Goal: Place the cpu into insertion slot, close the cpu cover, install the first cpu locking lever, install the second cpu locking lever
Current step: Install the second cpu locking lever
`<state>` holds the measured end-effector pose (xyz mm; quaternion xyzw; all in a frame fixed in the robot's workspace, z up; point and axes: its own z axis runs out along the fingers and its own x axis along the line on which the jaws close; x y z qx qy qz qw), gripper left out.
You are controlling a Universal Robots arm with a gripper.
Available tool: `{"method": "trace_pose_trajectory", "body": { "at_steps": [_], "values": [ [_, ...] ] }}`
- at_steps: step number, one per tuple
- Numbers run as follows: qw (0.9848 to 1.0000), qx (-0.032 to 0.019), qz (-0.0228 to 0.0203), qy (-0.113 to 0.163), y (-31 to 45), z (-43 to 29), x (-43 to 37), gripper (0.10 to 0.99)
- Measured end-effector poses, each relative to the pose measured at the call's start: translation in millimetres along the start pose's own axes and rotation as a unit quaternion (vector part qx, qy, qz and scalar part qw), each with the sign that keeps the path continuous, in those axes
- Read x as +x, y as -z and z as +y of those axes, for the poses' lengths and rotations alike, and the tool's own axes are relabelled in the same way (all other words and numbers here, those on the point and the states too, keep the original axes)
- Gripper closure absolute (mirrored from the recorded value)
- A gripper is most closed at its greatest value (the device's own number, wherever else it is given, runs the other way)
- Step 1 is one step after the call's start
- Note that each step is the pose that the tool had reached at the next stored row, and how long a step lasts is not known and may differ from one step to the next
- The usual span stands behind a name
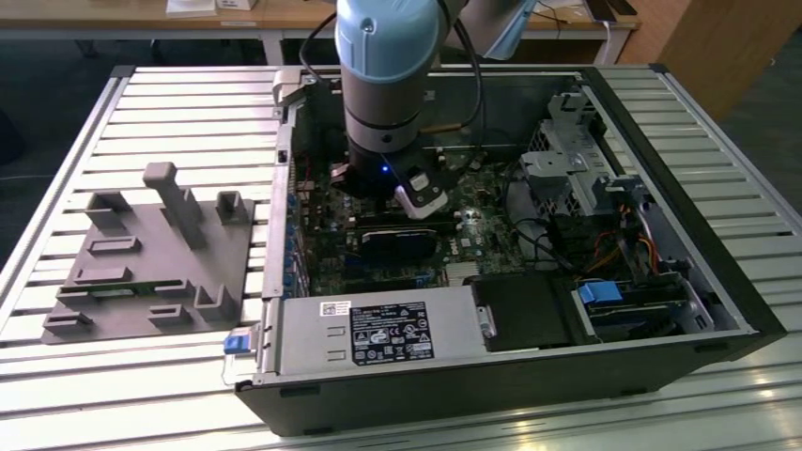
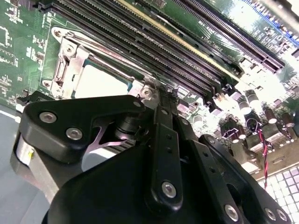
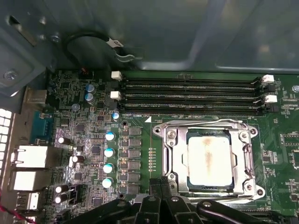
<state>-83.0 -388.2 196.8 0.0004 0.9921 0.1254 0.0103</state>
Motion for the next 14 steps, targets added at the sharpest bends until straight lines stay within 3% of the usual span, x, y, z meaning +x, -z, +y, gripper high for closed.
{"method": "trace_pose_trajectory", "body": {
  "at_steps": [14],
  "values": [
    [1.0,0.0019,-0.0003,-0.001,13.0,3.3,-0.3,0.98]
  ]
}}
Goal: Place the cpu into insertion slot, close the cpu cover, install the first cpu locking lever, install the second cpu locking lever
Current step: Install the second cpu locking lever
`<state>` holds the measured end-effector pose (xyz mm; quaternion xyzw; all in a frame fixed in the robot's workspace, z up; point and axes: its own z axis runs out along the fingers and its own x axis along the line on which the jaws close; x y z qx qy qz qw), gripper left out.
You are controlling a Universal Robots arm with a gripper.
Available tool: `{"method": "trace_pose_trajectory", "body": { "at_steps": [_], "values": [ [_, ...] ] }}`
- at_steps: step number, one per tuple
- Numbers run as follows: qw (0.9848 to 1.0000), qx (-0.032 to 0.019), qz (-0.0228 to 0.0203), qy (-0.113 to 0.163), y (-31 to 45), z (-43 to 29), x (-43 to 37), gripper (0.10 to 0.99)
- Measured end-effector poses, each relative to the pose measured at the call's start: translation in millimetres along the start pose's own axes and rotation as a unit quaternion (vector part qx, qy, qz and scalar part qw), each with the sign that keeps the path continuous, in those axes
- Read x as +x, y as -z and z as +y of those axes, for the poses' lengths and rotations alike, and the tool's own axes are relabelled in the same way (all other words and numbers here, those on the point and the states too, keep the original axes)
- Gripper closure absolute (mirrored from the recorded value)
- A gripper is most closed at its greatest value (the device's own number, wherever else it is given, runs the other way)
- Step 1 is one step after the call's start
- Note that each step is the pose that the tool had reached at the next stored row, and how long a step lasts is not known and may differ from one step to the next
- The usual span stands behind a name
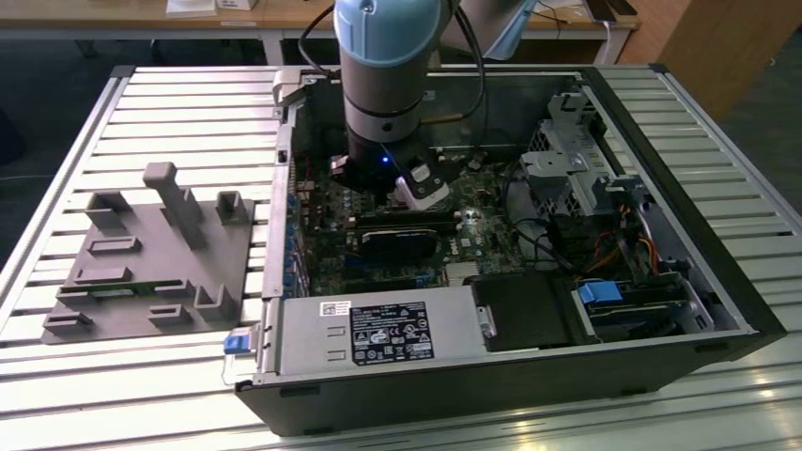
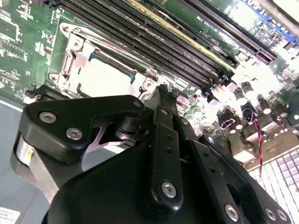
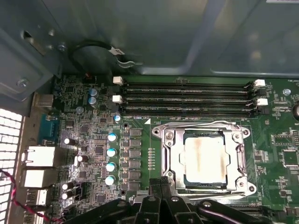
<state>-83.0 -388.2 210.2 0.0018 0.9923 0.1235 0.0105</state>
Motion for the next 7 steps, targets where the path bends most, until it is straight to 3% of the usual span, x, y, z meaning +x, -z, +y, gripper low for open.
{"method": "trace_pose_trajectory", "body": {
  "at_steps": [7],
  "values": [
    [1.0,0.0001,-0.0002,-0.001,4.0,1.0,-0.1,0.98]
  ]
}}
